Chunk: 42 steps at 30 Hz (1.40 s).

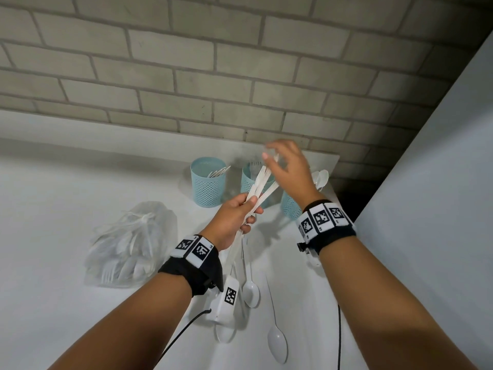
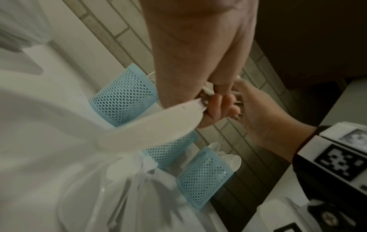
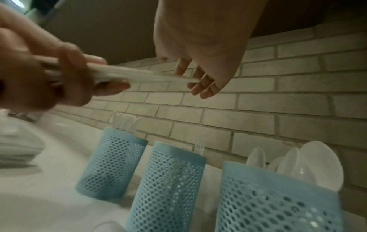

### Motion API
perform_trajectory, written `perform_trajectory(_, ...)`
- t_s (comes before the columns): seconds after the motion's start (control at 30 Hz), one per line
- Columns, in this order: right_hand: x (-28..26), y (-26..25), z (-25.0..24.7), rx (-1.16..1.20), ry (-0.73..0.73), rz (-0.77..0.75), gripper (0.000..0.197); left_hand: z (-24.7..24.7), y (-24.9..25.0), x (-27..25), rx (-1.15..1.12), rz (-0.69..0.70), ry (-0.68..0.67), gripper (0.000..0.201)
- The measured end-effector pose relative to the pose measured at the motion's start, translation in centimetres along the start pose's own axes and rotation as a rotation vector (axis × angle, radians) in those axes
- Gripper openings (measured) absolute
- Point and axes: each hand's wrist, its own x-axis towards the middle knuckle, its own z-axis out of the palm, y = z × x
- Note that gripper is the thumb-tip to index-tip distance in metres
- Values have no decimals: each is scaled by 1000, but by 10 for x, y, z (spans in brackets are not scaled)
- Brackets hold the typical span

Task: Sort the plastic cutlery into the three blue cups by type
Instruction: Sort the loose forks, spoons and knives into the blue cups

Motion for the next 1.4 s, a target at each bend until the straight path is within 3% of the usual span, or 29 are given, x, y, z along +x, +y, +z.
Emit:
perform_trajectory(0.1,-8,1,13,-174,-107,-125,29,-3,1,-4,-15,2,30,15)
perform_trajectory(0.17,-14,3,18,-282,-55,-180,36,-7,1,-6,-27,-7,56,18)
perform_trajectory(0.3,-28,6,16,-216,101,-113,33,-18,-1,-9,-100,-7,87,35)
perform_trajectory(0.57,-44,3,12,-274,194,-143,40,-22,-1,-11,-77,0,113,54)
perform_trajectory(0.73,-55,2,18,-486,129,-283,49,-18,0,-11,-45,-8,123,54)
perform_trajectory(0.97,-62,0,20,-389,87,-299,51,-20,1,-10,-106,-96,75,52)
perform_trajectory(1.1,-62,-2,12,-394,81,-172,52,-24,4,-11,-250,-162,42,47)
perform_trajectory(1.2,-59,-4,8,-281,-27,242,52,-26,5,-11,-276,-185,15,51)
perform_trajectory(1.27,-57,-7,7,-140,-35,417,56,-27,4,-11,-286,-196,-8,54)
perform_trajectory(1.4,-49,-19,10,169,-74,506,51,-27,2,-11,-325,-235,-62,59)
